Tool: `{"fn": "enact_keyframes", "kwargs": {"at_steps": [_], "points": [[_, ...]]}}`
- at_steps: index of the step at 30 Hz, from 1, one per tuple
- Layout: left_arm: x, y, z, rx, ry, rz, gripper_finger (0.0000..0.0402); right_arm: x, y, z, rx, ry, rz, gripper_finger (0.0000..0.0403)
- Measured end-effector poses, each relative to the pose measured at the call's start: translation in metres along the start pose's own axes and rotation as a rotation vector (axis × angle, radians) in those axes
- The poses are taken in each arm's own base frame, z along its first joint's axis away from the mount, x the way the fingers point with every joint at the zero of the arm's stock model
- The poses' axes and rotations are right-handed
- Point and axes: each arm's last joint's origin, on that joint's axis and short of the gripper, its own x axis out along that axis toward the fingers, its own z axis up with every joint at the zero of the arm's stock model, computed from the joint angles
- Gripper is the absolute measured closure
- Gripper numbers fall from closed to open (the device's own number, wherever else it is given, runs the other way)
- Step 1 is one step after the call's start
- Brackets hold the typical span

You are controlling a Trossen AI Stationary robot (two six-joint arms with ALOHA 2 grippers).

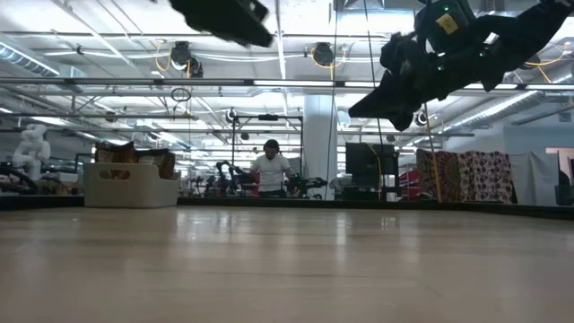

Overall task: Sort spices by type
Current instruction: Return to Home Position

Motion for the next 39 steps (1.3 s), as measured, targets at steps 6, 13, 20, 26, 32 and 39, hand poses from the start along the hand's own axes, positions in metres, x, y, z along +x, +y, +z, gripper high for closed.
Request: {"fn": "enact_keyframes", "kwargs": {"at_steps": [6, 13, 20, 26, 32, 39], "points": [[-0.005, 0.035, -0.028, -0.012, -0.183, 0.034, 0.0396, 0.001, 0.01, 0.005, -0.031, -0.064, 0.05, 0.0403], [-0.035, 0.051, -0.063, -0.046, -0.357, 0.213, 0.0396, -0.001, 0.017, 0.019, -0.098, -0.212, 0.076, 0.0403], [-0.082, 0.046, -0.085, -0.06, -0.458, 0.357, 0.0396, -0.005, 0.014, 0.043, -0.167, -0.378, 0.055, 0.0403], [-0.112, 0.051, -0.103, -0.073, -0.477, 0.478, 0.0396, -0.003, 0.008, 0.057, -0.21, -0.328, 0.007, 0.0403], [-0.115, 0.051, -0.135, -0.106, -0.456, 0.5, 0.0396, -0.001, -0.003, 0.049, -0.188, -0.213, -0.034, 0.0403], [-0.108, 0.043, -0.175, -0.226, -0.473, 0.52, 0.0396, -0.001, -0.013, 0.032, -0.149, -0.099, -0.069, 0.0403]]}}
